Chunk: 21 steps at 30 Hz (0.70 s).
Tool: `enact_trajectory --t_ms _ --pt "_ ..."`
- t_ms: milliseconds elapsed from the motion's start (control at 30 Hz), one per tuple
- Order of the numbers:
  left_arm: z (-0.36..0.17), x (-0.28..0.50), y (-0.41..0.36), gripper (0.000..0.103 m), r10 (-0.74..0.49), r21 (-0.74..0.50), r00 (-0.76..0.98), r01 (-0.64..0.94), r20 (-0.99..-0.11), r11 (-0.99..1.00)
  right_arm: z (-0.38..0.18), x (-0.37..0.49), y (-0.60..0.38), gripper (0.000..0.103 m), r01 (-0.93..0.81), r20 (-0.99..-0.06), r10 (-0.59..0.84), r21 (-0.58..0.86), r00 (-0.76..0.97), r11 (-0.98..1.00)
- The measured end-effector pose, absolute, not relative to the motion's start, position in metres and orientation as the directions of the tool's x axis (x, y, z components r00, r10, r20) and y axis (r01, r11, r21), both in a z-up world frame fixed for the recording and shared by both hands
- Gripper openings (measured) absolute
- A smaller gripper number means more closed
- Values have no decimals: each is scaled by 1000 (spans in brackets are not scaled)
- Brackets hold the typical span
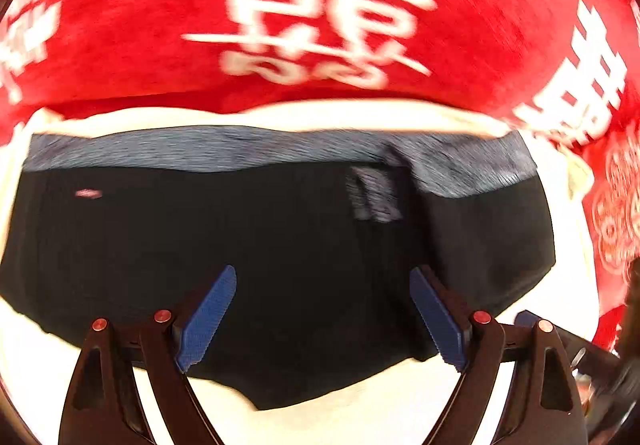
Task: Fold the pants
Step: 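Lower the folded leg onto the trousers and open the right gripper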
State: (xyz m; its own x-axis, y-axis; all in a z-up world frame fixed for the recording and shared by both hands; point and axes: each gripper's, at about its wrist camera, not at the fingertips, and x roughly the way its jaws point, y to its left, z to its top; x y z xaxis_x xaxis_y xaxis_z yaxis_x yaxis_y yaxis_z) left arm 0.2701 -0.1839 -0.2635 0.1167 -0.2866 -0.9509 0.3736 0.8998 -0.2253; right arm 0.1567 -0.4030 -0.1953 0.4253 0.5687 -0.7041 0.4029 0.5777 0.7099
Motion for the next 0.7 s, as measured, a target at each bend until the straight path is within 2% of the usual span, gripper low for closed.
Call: enact_trajectory --t_ms 133,233,267,433,467,500,533,700 --pt "-288 258 -198 90 -213 -168 78 382 -974 909 -227 148 -423 59 511 -587 633 794 505 328" --pt "-298 258 -184 93 -243 -213 59 310 -968 926 -249 146 -428 59 555 -563 635 795 528 244" --pt "-299 259 -183 97 -232 -201 66 310 -970 929 -253 146 -429 59 559 -557 633 797 537 227" --pt "-307 273 -188 101 -224 -184 82 338 -971 923 -269 155 -435 59 579 -516 638 805 572 132" --pt "-306 276 -188 101 -225 -188 78 327 -971 926 -274 157 -438 45 585 -507 640 804 577 109" --pt "-303 281 -185 101 -219 -182 83 319 -972 930 -276 160 -439 11 589 -503 646 802 574 101" --pt "-299 286 -185 101 -208 -170 89 317 -974 933 -276 162 -440 5 587 -499 650 804 573 99" --pt "-269 294 -156 101 -201 -152 137 307 -970 939 -240 167 -440 5 474 -460 666 862 587 177"
